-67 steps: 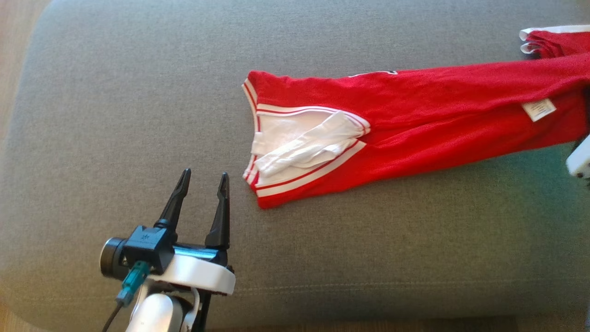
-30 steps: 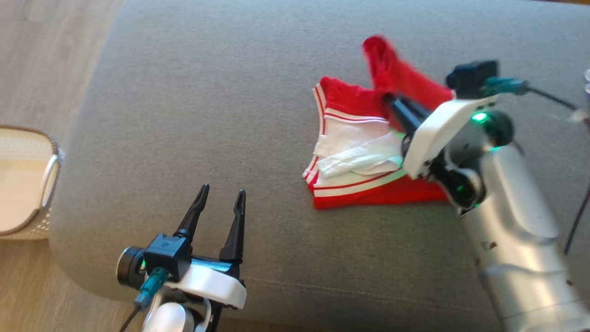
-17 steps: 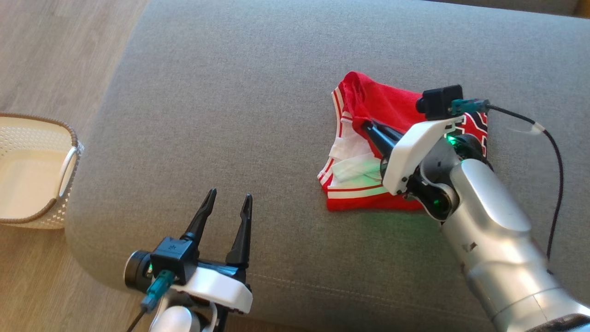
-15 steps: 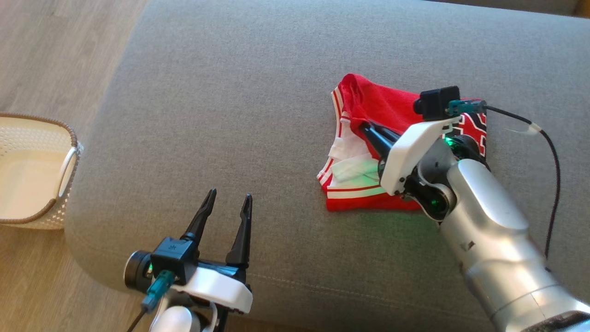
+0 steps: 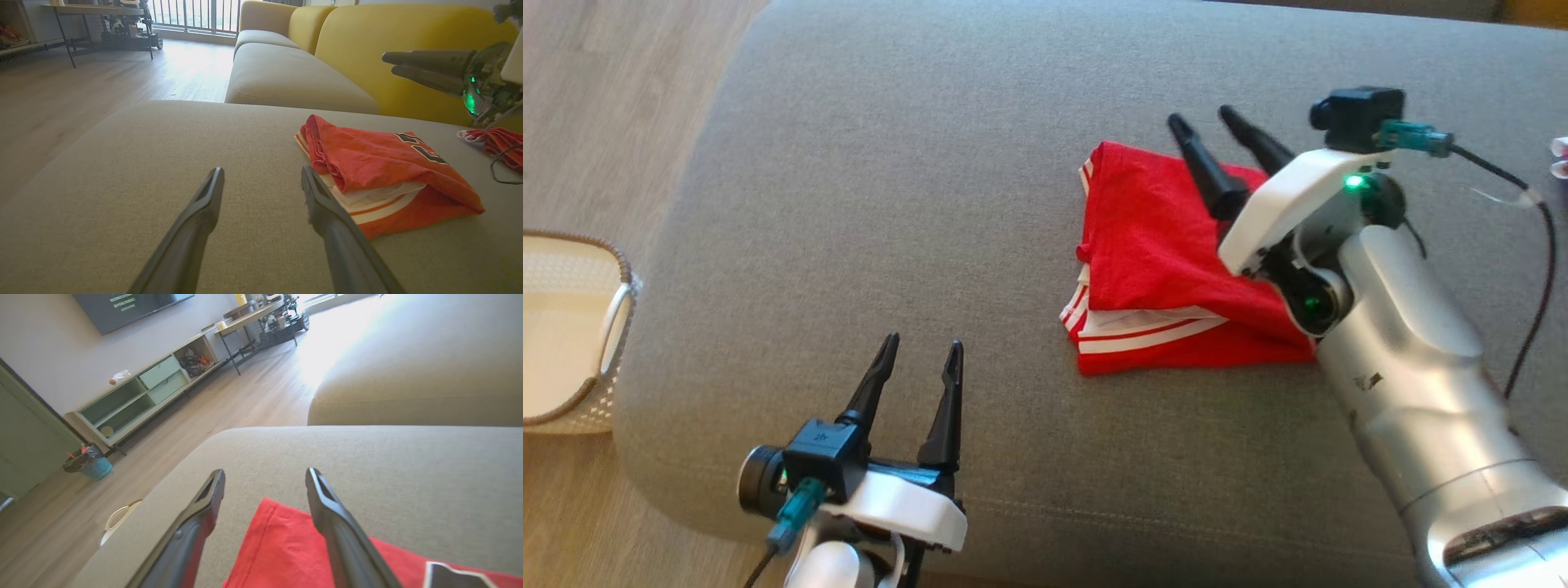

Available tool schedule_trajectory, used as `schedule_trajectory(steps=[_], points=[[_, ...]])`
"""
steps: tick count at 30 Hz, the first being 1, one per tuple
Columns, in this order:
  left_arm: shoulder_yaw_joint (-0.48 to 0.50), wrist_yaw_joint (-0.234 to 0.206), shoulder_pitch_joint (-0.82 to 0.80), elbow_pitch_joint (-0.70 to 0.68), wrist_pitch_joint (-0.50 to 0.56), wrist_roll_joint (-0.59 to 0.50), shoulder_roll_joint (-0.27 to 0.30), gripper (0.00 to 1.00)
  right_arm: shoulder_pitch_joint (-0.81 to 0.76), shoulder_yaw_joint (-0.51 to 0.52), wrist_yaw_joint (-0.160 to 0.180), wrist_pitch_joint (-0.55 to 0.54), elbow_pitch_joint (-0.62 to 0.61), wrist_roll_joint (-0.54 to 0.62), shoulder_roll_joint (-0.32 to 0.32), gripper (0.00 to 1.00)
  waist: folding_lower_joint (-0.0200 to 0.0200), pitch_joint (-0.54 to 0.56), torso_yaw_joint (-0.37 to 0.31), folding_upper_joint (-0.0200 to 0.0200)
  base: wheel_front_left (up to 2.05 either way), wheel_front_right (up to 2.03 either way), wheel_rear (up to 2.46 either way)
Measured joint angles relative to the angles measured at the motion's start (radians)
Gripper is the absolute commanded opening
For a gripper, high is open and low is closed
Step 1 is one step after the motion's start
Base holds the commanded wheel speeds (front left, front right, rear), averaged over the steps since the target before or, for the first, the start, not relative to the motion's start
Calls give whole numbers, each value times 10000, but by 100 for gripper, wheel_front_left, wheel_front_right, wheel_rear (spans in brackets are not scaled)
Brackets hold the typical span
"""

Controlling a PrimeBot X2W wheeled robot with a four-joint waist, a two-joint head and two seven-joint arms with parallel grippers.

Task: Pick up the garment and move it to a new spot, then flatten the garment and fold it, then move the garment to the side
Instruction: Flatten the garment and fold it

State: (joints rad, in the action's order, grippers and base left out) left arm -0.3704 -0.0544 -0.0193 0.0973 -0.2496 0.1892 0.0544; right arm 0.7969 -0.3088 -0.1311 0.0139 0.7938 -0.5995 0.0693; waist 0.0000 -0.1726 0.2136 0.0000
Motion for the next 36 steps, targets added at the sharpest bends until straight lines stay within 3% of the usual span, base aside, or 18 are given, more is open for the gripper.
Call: schedule_trajectory(steps=[5, 12, 21, 25, 36], points=[[226, -90, 232, -318, 0, -2, -2, 100, -376, 744, 0, 589, -403, 1012, 280, 100, 0, 120, -180, 0, 0, 0, 0], [807, -339, 486, -1087, 0, 27, -2, 100, -2366, 1950, 0, 1887, -2006, 2932, 500, 100, 0, 293, -572, 0, 0, 0, 0], [1202, -431, 766, -1755, 0, -385, -4, 100, -5342, 3143, 0, 2374, -4809, 4974, -33, 100, 0, 594, -992, 0, 0, 0, 0], [1358, -514, 976, -2054, -2, -454, -2, 100, -6307, 3398, 2, 2387, -6240, 5342, -73, 100, 0, 783, -1126, 0, 0, 0, 0], [1605, -430, 1975, -2165, -2, -535, 6, 100, -8232, 3367, 0, 2389, -6897, 4915, -178, 100, 0, 1603, -1345, 0, 0, 0, 0]])
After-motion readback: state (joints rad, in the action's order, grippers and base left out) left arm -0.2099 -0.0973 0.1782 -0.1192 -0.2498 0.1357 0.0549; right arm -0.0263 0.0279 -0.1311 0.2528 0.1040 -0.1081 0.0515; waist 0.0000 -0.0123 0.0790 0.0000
